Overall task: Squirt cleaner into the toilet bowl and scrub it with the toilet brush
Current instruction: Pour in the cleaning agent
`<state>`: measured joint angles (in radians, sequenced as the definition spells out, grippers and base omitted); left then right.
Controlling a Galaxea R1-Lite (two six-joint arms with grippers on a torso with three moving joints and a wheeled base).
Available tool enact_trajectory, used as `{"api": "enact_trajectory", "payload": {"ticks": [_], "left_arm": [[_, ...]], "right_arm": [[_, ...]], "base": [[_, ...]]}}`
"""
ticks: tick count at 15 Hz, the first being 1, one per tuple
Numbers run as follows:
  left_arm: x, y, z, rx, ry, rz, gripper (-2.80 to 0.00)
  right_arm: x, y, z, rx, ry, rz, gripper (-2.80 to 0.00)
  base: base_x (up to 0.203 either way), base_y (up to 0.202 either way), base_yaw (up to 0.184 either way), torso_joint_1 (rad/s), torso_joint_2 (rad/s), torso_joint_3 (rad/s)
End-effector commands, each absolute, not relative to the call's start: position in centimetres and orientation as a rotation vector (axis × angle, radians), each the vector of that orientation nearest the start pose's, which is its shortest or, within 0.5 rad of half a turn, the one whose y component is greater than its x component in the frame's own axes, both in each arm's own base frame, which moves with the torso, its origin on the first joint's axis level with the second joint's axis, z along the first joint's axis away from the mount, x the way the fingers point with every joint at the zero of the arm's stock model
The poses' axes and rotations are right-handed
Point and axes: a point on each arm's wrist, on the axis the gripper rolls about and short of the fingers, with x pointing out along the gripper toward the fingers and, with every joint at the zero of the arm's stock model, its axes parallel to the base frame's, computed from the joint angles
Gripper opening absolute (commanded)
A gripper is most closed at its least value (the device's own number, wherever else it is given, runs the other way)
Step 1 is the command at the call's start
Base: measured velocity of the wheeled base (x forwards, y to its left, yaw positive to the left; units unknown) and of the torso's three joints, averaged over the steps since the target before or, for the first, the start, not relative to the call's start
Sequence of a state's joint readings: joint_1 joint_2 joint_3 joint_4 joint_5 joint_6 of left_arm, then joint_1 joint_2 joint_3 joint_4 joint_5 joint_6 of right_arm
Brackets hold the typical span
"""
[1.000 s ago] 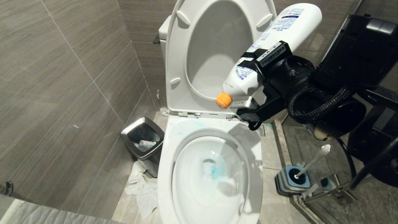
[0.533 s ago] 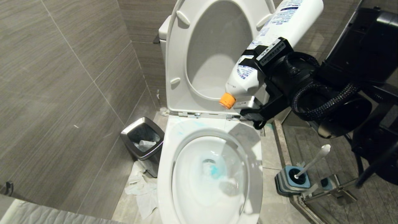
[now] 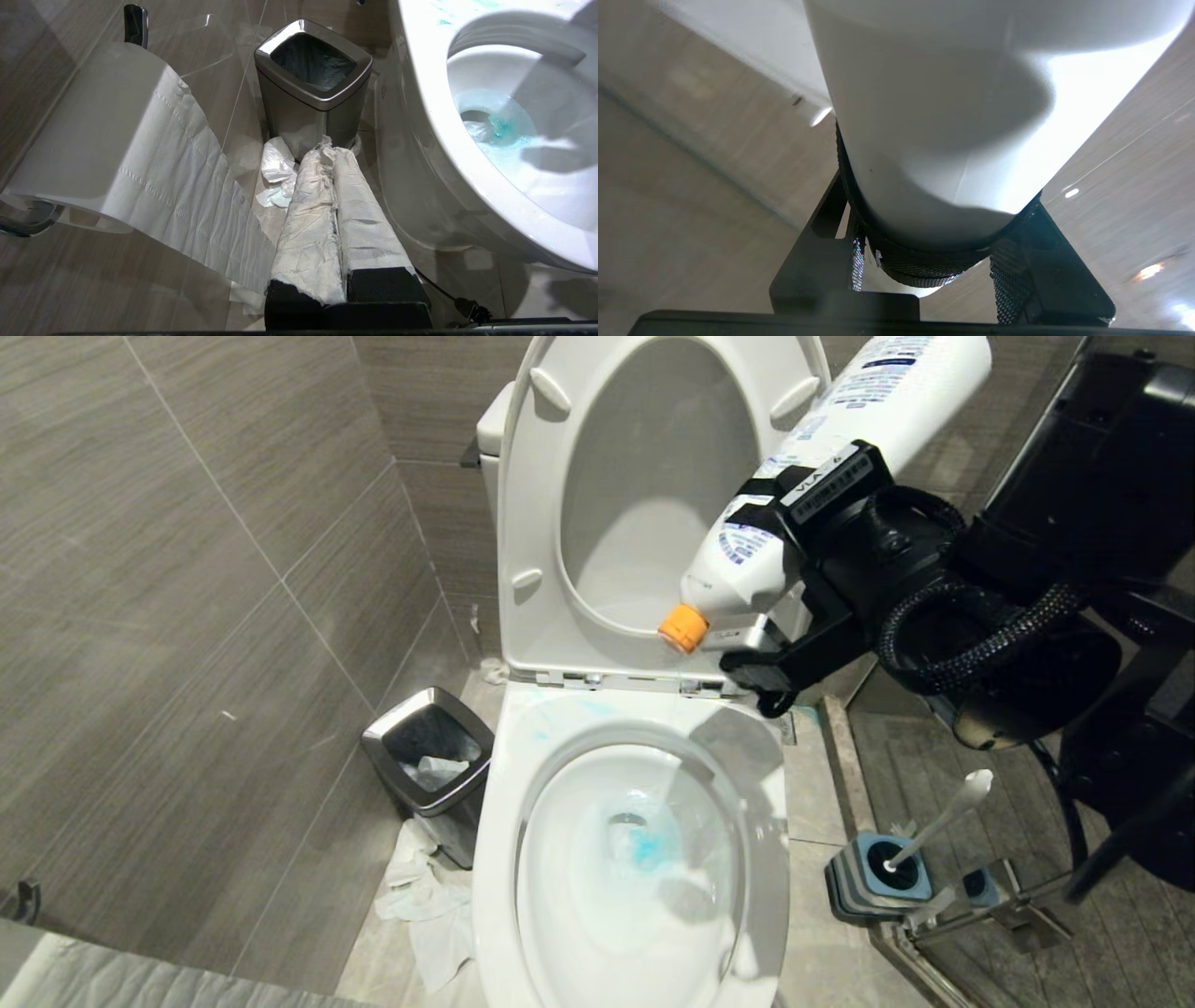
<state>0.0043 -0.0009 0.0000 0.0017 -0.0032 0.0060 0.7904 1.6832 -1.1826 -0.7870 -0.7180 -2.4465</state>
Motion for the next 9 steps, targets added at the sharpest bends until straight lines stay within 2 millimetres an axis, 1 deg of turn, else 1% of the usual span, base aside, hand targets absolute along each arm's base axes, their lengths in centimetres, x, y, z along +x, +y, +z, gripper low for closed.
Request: {"api": "enact_trajectory", "payload": {"ticks": [1, 5, 8, 9], "left_arm": [[-2.3, 0.0, 7.5, 0.006, 0.003, 0.002, -2.80], [-2.3, 0.0, 7.5, 0.005, 0.003, 0.002, -2.80], [-2.3, 0.0, 7.5, 0.005, 0.003, 0.002, -2.80], [-2.3, 0.0, 7.5, 0.005, 0.003, 0.002, -2.80]], "right_arm": [[23.2, 21.2, 31.0, -2.226, -0.130, -0.233, -2.80], [22.9, 20.9, 31.4, -2.080, -0.122, -0.236, -2.80], [22.9, 20.8, 31.7, -1.905, -0.135, -0.226, -2.80], [22.8, 20.8, 32.2, -1.851, -0.144, -0.232, -2.80]], "base": [[0.000, 0.000, 0.000, 0.000, 0.00, 0.000], [0.000, 0.000, 0.000, 0.000, 0.00, 0.000], [0.000, 0.000, 0.000, 0.000, 0.00, 0.000], [0.000, 0.000, 0.000, 0.000, 0.00, 0.000]]}}
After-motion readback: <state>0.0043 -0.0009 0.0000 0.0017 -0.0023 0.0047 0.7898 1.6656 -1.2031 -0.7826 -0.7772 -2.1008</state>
